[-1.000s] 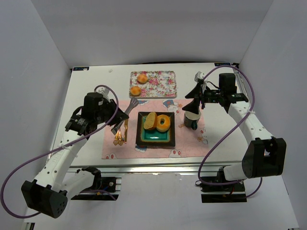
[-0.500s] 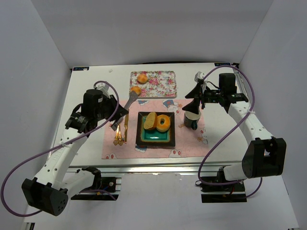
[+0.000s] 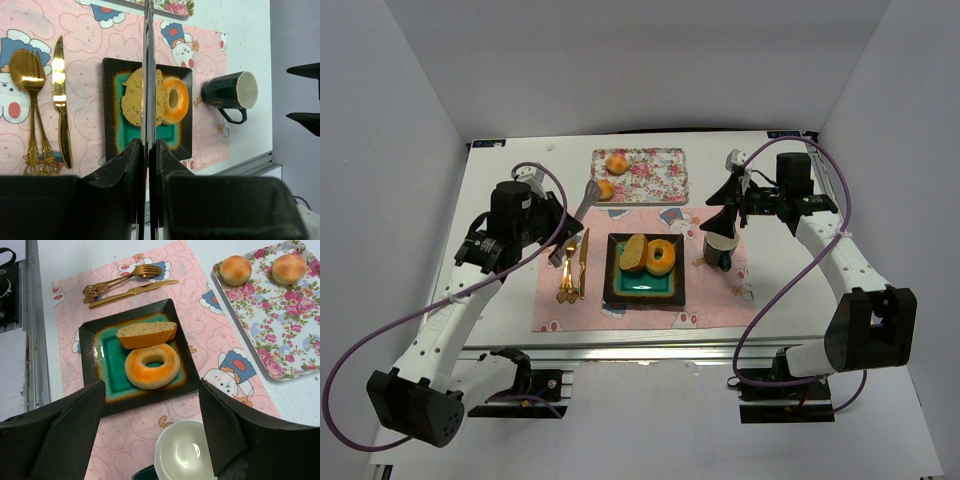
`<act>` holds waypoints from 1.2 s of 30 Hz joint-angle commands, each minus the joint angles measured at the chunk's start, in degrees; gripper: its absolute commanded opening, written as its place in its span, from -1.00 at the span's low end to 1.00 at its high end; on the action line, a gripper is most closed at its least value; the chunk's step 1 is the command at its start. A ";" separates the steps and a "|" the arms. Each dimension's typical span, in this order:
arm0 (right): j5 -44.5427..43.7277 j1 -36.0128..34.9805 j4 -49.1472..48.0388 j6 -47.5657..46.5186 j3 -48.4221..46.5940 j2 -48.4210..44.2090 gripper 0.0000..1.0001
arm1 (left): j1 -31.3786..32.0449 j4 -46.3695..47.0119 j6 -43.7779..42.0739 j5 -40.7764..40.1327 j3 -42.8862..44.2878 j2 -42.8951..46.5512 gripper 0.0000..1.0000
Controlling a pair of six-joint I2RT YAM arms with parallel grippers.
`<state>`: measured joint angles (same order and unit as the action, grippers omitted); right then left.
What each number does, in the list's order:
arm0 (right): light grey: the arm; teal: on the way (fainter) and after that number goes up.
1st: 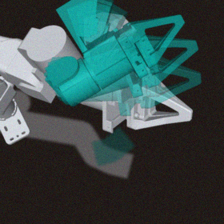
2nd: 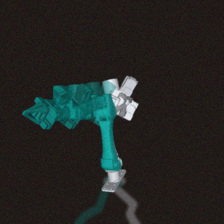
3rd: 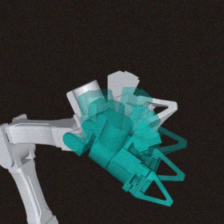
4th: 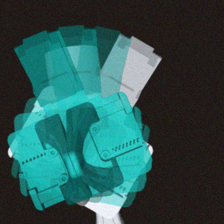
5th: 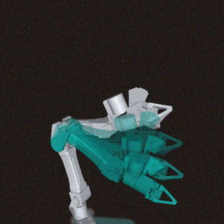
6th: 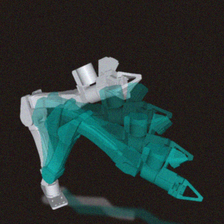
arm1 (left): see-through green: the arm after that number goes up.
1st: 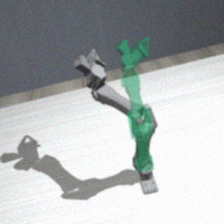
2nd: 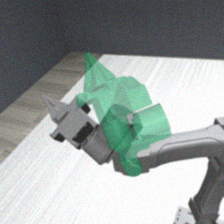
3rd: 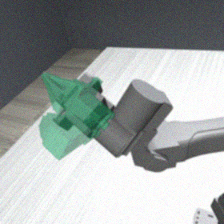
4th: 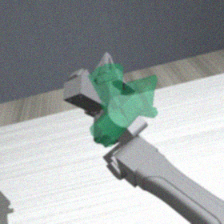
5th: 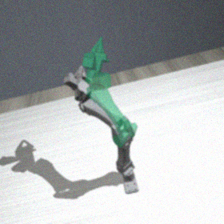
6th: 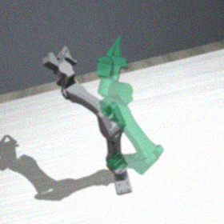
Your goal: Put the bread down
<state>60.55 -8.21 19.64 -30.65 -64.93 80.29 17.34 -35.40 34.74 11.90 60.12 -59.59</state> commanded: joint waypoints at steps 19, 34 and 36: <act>0.79 0.47 -0.65 -0.28 -2.49 0.74 0.60 | -6.34 10.24 -21.62 -17.34 -5.17 -4.47 -1.00; -0.26 0.47 -1.45 -1.43 -0.47 -0.93 0.60 | -22.61 27.93 -31.93 -17.88 -15.47 -23.37 -0.33; -1.22 0.47 -1.53 -1.16 -0.38 -1.01 0.61 | -23.84 27.58 -31.76 -18.75 -15.38 -26.08 -0.13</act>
<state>60.03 -7.94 19.51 -31.07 -65.78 81.38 -4.89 -10.20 4.58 -5.82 44.36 -83.90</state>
